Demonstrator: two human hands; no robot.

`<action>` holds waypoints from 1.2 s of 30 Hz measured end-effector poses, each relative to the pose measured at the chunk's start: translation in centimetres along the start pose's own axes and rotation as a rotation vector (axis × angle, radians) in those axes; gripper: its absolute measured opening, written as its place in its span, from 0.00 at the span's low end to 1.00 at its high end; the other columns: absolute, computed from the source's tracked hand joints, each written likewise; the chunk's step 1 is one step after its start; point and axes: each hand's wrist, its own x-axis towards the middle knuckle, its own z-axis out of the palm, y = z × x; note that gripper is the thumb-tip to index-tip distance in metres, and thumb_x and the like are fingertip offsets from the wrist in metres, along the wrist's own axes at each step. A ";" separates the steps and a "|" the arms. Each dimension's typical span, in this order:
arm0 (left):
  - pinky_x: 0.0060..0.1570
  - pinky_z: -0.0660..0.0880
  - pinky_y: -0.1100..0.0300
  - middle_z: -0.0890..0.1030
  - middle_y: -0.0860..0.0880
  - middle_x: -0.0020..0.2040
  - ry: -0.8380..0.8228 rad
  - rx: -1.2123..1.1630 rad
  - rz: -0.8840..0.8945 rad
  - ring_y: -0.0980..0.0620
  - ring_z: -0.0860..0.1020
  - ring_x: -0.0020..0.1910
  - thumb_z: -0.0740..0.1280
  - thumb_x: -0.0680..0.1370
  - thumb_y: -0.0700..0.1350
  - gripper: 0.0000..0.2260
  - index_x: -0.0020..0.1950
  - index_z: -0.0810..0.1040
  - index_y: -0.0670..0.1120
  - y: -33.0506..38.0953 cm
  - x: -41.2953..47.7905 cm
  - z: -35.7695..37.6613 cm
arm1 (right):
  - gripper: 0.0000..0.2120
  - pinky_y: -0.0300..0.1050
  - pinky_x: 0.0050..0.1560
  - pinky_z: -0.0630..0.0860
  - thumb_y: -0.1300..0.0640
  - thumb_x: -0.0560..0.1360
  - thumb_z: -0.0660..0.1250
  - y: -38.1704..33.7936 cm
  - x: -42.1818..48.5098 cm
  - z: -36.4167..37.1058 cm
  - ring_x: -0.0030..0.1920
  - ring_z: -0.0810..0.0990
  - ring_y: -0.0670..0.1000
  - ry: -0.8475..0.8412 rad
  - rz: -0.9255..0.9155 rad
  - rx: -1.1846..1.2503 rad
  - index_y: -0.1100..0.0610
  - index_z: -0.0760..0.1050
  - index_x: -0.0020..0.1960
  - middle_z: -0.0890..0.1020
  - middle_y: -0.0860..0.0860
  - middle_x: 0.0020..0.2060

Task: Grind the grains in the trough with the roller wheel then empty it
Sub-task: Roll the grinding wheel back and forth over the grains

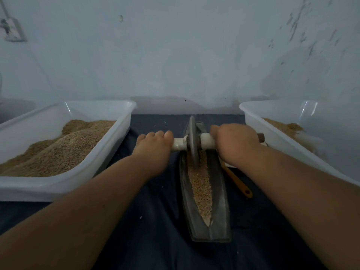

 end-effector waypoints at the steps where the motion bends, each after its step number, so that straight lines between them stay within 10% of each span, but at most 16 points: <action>1: 0.53 0.69 0.50 0.74 0.48 0.55 0.011 0.014 0.016 0.46 0.74 0.52 0.65 0.76 0.46 0.13 0.57 0.65 0.49 0.1 -0.9 -0.2 | 0.15 0.46 0.33 0.65 0.57 0.70 0.70 -0.3 -0.7 -0.3 0.32 0.65 0.49 -0.027 0.004 0.016 0.52 0.67 0.51 0.63 0.46 0.31; 8: 0.53 0.67 0.52 0.72 0.51 0.54 0.003 0.051 0.072 0.49 0.72 0.51 0.66 0.73 0.45 0.18 0.58 0.63 0.50 1.6 -6.0 -3.0 | 0.14 0.51 0.46 0.77 0.55 0.71 0.67 -1.7 -5.9 -3.0 0.41 0.74 0.52 -0.213 0.107 0.120 0.47 0.61 0.48 0.73 0.49 0.42; 15: 0.48 0.64 0.56 0.70 0.54 0.50 0.053 0.035 0.099 0.51 0.71 0.47 0.62 0.73 0.45 0.16 0.58 0.62 0.53 1.6 -10.4 -4.8 | 0.14 0.43 0.30 0.66 0.53 0.64 0.76 -1.5 -10.4 -4.9 0.32 0.73 0.52 0.160 -0.109 0.099 0.51 0.74 0.45 0.77 0.48 0.35; 20: 0.46 0.64 0.55 0.71 0.52 0.50 0.011 0.066 0.102 0.51 0.69 0.44 0.64 0.73 0.45 0.15 0.55 0.62 0.52 1.5 -7.8 -4.3 | 0.15 0.41 0.30 0.61 0.51 0.74 0.67 -1.3 -7.9 -3.3 0.37 0.68 0.47 -0.068 -0.018 0.014 0.46 0.65 0.57 0.73 0.45 0.42; 25: 0.54 0.68 0.50 0.73 0.48 0.55 0.014 0.097 0.045 0.45 0.74 0.53 0.64 0.75 0.45 0.13 0.57 0.65 0.48 1.3 -1.8 -2.4 | 0.11 0.47 0.39 0.76 0.56 0.72 0.69 0.1 -2.7 -0.2 0.36 0.74 0.50 -0.075 0.060 0.167 0.50 0.66 0.46 0.73 0.47 0.37; 36: 0.56 0.66 0.50 0.74 0.45 0.55 0.154 0.141 -0.032 0.43 0.73 0.54 0.61 0.74 0.41 0.13 0.58 0.67 0.46 0.7 3.3 -0.5 | 0.15 0.44 0.30 0.60 0.59 0.69 0.67 1.9 2.0 2.8 0.33 0.67 0.53 0.117 0.064 0.041 0.52 0.60 0.42 0.65 0.49 0.34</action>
